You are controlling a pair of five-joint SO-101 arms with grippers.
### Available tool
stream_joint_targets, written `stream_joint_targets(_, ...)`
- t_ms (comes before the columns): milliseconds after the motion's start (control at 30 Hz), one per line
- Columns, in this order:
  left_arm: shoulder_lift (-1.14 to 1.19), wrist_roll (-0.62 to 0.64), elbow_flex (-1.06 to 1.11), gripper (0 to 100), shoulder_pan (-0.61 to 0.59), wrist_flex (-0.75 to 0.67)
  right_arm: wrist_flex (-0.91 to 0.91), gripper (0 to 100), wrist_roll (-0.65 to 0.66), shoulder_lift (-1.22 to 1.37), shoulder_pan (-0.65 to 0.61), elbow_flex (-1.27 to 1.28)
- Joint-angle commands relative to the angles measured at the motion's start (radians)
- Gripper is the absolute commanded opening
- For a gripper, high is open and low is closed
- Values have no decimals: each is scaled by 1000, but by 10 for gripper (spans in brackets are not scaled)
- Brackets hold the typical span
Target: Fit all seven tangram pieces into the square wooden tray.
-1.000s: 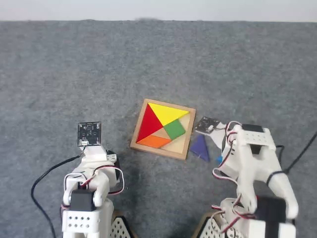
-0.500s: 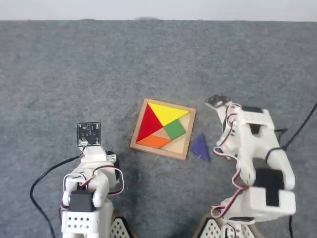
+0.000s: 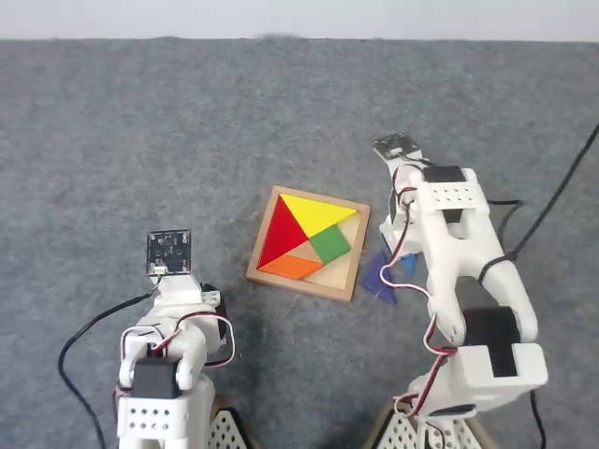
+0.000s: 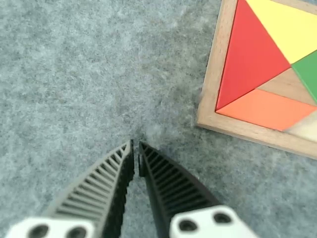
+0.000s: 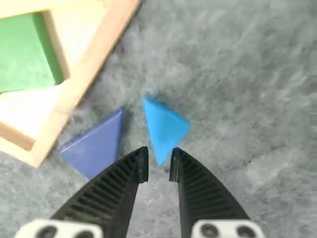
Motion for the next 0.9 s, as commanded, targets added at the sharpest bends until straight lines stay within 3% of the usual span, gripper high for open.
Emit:
stream_joint_targets(0, -20, -15, -13, 14, -6, 5, 18, 91, -8, -7, -4, -55)
stream_joint_targets(167, -20, -15, -13, 14, -6, 5, 15, 99, 23, -12, -16, -57)
stream_joint_targets(400, -20, -15, -13, 14, -6, 5, 15, 272, 152, -4, -73, -44)
stream_joint_targets(867, -20, -15, -13, 14, -6, 5, -133, 262, 215, 200, -7, -54)
